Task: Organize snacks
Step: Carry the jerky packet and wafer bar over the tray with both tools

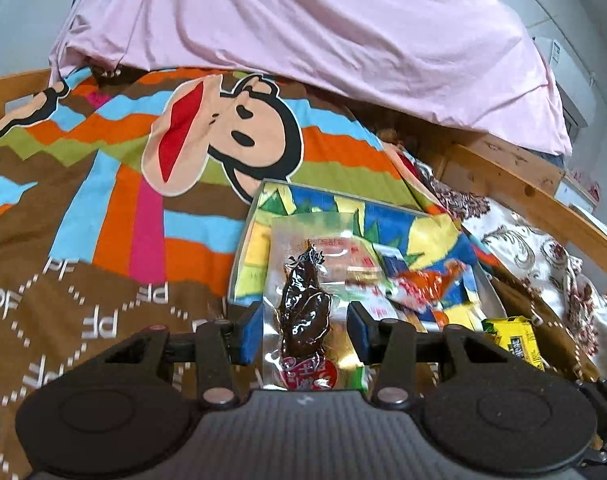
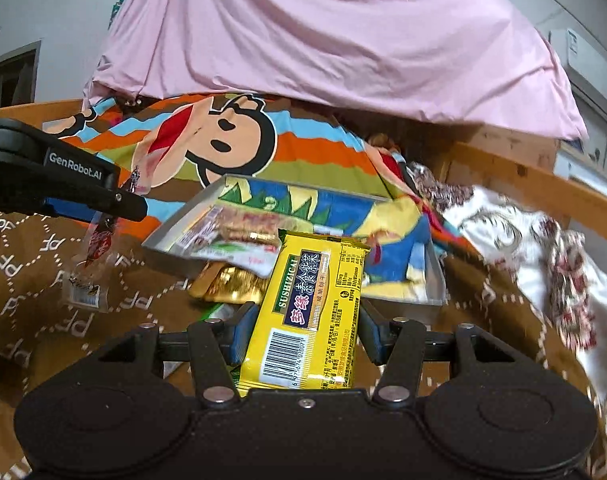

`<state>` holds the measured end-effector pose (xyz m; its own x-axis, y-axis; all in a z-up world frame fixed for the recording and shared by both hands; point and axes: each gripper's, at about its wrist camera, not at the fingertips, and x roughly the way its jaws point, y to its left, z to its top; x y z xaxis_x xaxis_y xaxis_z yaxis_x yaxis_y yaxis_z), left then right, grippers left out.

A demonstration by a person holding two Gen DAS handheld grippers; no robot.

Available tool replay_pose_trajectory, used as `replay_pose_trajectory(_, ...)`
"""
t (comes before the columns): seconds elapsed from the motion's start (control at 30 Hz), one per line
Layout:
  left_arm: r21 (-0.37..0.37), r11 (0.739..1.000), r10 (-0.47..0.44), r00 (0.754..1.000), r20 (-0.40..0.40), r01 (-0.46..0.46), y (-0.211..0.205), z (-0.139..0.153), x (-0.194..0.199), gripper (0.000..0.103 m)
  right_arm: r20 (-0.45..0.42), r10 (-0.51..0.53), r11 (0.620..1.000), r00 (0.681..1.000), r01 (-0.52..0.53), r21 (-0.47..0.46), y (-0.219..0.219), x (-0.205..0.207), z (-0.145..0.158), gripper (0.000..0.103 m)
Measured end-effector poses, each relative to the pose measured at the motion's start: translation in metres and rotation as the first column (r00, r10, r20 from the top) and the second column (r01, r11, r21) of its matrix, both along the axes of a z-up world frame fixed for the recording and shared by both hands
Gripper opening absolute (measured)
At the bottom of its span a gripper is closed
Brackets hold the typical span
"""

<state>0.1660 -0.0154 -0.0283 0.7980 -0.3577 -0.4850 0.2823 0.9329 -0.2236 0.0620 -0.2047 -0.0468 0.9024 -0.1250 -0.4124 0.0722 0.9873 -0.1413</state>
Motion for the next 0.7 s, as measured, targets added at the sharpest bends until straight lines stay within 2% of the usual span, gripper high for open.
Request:
replay_pose_trajectory(0.27,-0.050,0.998,0.030,0.996,0.081,-0.026,-0.010,0.011,0.046,0.049,0.061,0.052,0.997,0.997,-0.048,-0.061,-0.008,0.064,0.009,0.055)
replay_pose_trajectory(0.37,-0.076,0.997,0.027,0.992,0.120,-0.018,-0.017,0.014,0.065,0.049,0.079,0.043,0.999,0.996,-0.040,-0.033,-0.014,0.091,0.011,0.055)
replay_pose_trajectory(0.5,-0.073,0.997,0.022,0.989,0.148,-0.011,-0.026,0.008,0.084,0.049,0.103,0.021,1.000,0.994,-0.023,0.011,-0.022,0.122,0.012,0.055)
replay_pose_trajectory(0.7,-0.084,0.996,0.035,0.992,0.119,-0.025,-0.031,-0.004,0.112,0.049,0.126,-0.010,0.998,0.992,0.002,0.058,-0.031,0.151,0.007,0.055)
